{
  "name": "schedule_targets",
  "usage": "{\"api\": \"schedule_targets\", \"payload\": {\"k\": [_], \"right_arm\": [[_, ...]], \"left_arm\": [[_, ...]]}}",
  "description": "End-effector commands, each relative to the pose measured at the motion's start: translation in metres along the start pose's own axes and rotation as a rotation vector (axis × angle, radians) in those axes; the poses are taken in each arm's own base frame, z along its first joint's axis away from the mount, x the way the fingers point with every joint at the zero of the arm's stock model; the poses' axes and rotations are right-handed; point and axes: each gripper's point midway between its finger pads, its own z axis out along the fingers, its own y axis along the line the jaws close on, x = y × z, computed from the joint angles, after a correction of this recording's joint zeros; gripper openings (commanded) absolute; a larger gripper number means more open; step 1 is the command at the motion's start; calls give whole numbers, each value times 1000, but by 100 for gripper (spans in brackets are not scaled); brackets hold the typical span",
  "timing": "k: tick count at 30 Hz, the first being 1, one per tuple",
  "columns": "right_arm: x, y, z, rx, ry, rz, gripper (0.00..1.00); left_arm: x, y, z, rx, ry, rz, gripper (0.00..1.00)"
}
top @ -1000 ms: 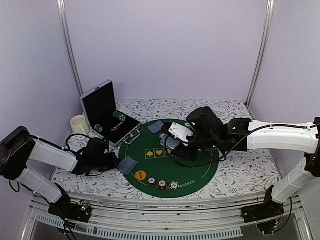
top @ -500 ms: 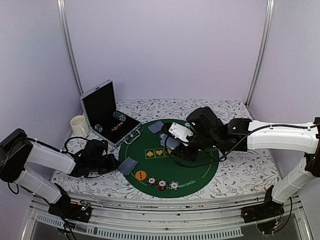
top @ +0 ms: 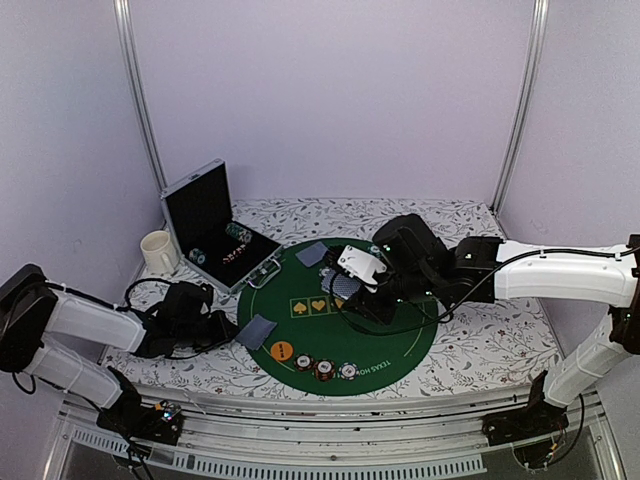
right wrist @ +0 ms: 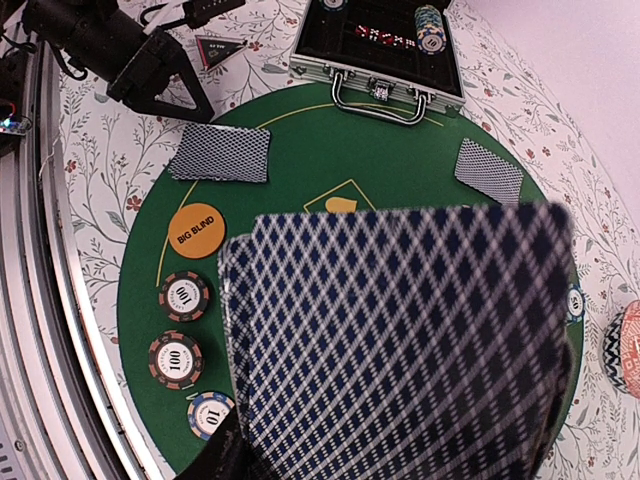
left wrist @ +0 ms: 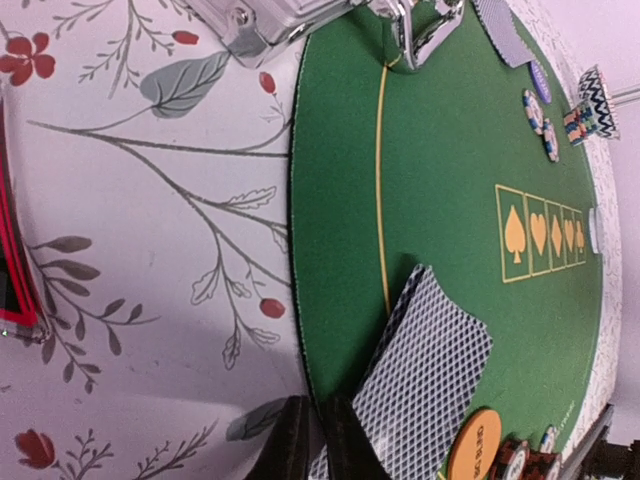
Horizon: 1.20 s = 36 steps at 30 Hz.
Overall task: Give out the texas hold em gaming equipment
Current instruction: Adjust the poker card in the face-down deck piles.
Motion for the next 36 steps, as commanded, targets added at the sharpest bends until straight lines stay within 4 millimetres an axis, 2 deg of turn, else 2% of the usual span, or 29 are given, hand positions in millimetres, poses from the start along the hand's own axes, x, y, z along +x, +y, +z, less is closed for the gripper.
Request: {"api": "schedule_targets", "payload": {"k": [1, 3, 5, 8, 11, 14, 16, 18, 20, 22, 24, 28, 31, 36], "right_arm": [[-12, -3, -10, -4, -35, 7, 42], [-12, -1, -10, -12, -34, 5, 43], [-13, 1, -12, -24, -42, 5, 43], [-14, 0, -13, -24, -46, 4, 43], [-15, 2, -12, -31, -43, 1, 43], [-17, 4, -9, -46, -46, -1, 43], [-21, 8, -8, -63, -55, -6, 43], [-22, 12, -6, -78, -60, -13, 43], [-22, 17, -3, -92, -58, -24, 43], [-34, 20, -4, -100, -79, -32, 44], [-37, 22, -3, -107, -79, -38, 44], [-38, 29, 0, -122, -73, -51, 44], [-38, 33, 1, -131, -71, -57, 44], [-37, 39, 5, -144, -56, -70, 44]], "left_arm": [[7, 3, -2, 8, 24, -21, 8], [6, 3, -4, 4, 22, -20, 9], [-4, -3, -9, 11, -8, -2, 11], [-28, -27, -24, 52, -81, 82, 19], [-60, -72, -49, 141, -178, 223, 34], [-79, -128, -82, 296, -268, 369, 54], [-76, -164, -101, 448, -279, 468, 66], [-64, -194, -117, 608, -252, 547, 77], [-49, -215, -126, 729, -211, 607, 85], [-32, -231, -129, 804, -169, 664, 92], [-19, -242, -129, 844, -139, 715, 98], [-3, -255, -128, 890, -110, 762, 98], [-4, -259, -127, 891, -125, 774, 98], [-12, -260, -112, 816, -137, 771, 96]]}}
